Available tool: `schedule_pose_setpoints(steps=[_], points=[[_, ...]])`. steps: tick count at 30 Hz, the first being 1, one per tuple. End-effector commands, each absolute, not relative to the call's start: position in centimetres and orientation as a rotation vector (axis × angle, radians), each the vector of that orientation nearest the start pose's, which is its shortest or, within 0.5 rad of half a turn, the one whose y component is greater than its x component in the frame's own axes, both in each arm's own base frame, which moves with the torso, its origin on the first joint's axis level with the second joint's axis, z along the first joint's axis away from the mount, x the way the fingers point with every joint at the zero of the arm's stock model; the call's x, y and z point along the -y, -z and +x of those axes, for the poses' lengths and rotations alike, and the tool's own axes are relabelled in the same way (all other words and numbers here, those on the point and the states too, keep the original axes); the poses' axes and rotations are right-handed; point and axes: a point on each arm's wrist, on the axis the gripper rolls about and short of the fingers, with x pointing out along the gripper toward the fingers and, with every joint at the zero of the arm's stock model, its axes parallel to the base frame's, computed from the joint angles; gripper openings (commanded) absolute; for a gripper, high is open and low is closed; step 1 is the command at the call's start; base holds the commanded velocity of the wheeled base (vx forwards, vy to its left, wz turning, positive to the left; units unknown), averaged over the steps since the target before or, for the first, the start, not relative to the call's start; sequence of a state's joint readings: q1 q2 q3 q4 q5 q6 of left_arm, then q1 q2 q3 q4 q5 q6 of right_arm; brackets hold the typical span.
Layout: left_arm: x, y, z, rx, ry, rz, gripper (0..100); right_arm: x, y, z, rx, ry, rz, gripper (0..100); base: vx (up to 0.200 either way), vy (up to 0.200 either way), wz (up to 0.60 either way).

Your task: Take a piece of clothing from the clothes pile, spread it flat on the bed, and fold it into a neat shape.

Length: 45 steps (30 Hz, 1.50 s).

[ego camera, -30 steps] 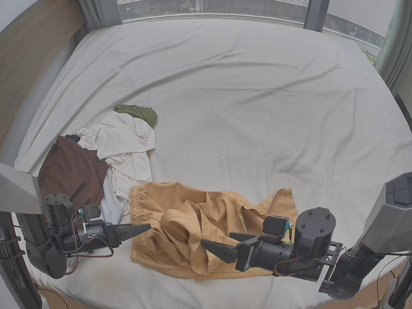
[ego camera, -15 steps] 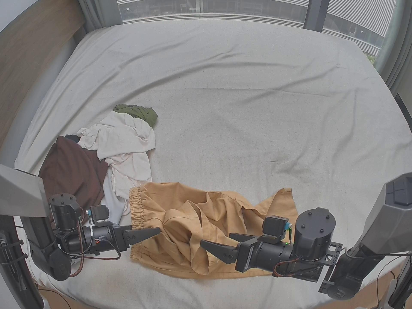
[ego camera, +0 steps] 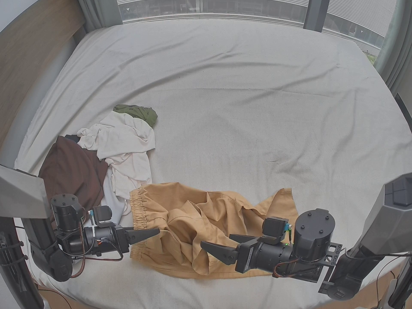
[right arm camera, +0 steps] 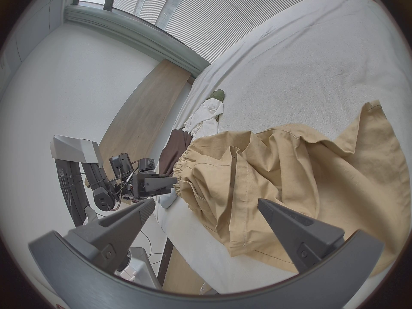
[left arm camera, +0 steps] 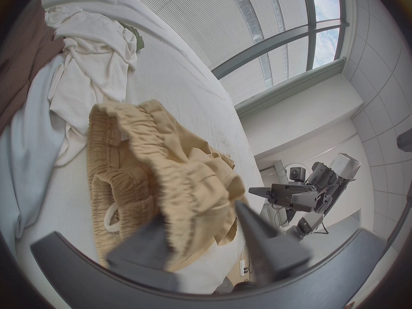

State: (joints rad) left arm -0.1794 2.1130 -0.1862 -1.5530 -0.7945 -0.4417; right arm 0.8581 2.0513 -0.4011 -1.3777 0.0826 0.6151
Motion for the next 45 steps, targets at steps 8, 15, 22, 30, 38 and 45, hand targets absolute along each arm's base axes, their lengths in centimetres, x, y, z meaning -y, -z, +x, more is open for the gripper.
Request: schedule_pose_setpoints(steps=[8,15,22,30,38,45], points=[[4.2,-4.4,25.1,-0.506,0.81,-0.524,0,-23.8,-5.3,20.1,-0.518,-0.831,0.464,100,0.0,0.0,0.0],[4.5,-4.9,24.5,-0.504,0.823,-0.522,0,-24.9,-4.7,20.7,-0.518,-0.843,0.465,100,0.0,0.0,0.0],[4.6,-4.8,24.4,-0.509,0.828,-0.519,0,-26.3,-3.9,20.9,-0.529,-0.863,0.456,100,0.0,0.0,0.0],[4.9,-4.6,24.1,-0.524,0.836,-0.518,0,-27.7,-3.6,22.0,-0.514,-0.87,0.463,0,0.0,0.0,0.0],[5.0,-4.4,24.2,-0.534,0.838,-0.52,0,-27.6,-3.8,22.8,-0.479,-0.849,0.48,0,0.0,0.0,0.0],[5.0,-4.0,24.2,-0.55,0.834,-0.524,0,-24.5,-6.2,23.0,-0.429,-0.788,0.504,0,0.0,0.0,0.0]])
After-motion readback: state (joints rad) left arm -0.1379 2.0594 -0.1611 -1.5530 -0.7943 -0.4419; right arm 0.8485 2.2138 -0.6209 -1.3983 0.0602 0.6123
